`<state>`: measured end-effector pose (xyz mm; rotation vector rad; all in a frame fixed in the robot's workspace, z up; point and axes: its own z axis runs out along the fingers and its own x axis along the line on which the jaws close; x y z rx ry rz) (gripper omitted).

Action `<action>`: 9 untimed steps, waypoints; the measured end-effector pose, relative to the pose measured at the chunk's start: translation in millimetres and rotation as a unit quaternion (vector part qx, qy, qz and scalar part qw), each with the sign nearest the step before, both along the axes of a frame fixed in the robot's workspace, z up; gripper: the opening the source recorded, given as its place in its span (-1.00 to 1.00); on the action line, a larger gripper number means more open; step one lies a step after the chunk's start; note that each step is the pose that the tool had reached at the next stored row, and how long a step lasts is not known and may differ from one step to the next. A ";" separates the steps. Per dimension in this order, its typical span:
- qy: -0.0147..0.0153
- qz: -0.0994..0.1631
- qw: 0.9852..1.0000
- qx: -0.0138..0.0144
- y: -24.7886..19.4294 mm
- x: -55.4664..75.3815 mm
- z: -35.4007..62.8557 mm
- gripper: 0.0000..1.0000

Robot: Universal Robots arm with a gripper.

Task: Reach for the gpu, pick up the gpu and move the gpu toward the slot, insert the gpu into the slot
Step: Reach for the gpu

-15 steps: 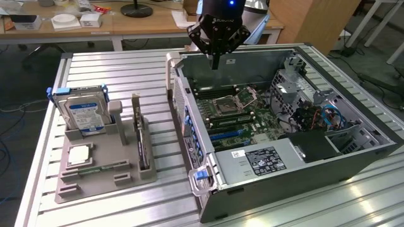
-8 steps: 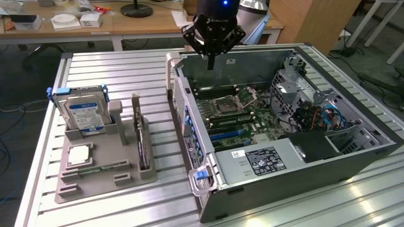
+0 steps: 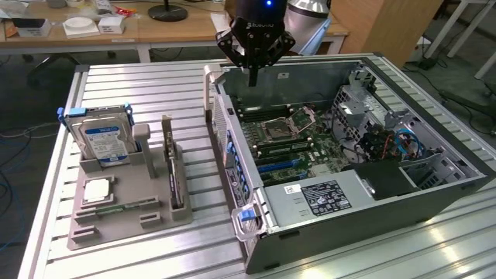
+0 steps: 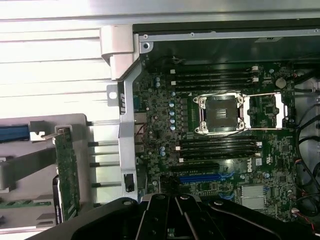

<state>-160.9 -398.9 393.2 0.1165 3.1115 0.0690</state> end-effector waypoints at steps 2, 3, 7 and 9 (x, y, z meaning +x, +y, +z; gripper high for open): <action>0.000 0.000 1.000 0.000 0.0 -2.9 0.0 -0.80; 0.000 0.000 1.000 0.000 0.0 -4.4 0.0 -0.80; 0.000 0.000 1.000 0.000 -0.1 -10.7 0.0 -0.80; 0.000 0.000 1.000 0.000 -0.1 -13.9 0.0 -0.80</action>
